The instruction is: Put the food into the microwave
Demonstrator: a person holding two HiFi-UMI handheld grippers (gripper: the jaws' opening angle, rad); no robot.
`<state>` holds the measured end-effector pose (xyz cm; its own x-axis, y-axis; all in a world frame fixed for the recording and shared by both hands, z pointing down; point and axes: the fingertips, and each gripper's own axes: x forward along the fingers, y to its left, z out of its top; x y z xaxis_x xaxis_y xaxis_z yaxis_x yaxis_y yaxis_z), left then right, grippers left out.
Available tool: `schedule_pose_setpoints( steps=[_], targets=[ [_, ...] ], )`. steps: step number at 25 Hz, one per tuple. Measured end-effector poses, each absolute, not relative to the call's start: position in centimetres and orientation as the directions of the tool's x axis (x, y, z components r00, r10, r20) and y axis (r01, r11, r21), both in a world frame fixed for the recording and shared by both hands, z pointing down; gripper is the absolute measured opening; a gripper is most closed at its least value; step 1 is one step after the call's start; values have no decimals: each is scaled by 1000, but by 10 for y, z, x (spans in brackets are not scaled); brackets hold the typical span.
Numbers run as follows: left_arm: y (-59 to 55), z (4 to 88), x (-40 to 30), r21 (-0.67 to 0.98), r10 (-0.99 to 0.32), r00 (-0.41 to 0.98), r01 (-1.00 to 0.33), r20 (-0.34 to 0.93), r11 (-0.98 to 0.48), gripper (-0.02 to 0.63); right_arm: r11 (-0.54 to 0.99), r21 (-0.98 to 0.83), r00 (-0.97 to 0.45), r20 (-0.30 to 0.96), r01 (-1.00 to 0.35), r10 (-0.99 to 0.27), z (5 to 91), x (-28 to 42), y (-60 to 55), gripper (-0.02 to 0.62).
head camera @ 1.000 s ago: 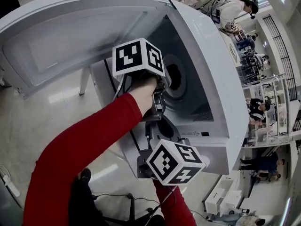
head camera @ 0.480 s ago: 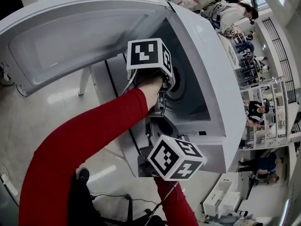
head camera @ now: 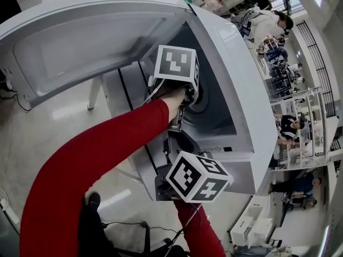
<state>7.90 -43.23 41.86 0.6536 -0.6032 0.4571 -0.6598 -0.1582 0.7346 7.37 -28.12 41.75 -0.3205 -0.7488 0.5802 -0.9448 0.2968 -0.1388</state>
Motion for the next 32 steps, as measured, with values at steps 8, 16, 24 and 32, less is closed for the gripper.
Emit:
schedule_pose_setpoints(
  steps=[8,16,24,32],
  targets=[
    [-440,412,90,596,-625,606,-758,493,-265,66,296,-133,-316,586,-946,-746,418,76,-281,14],
    [-448,410,86,494,-647,566,-809,511,-317,83,293,-129,-311,588,-947,-747,419,79,-282,14],
    [-448,403,85,379,-677,534,-843,507,-381,109,295,-126,-310,592,-947,-744,418,82,-282,14],
    [-452,413,74,346,-693,512,-858,507,-381,109,303,-121,-313,597,-945,-738,421,81,-283,13]
  ],
)
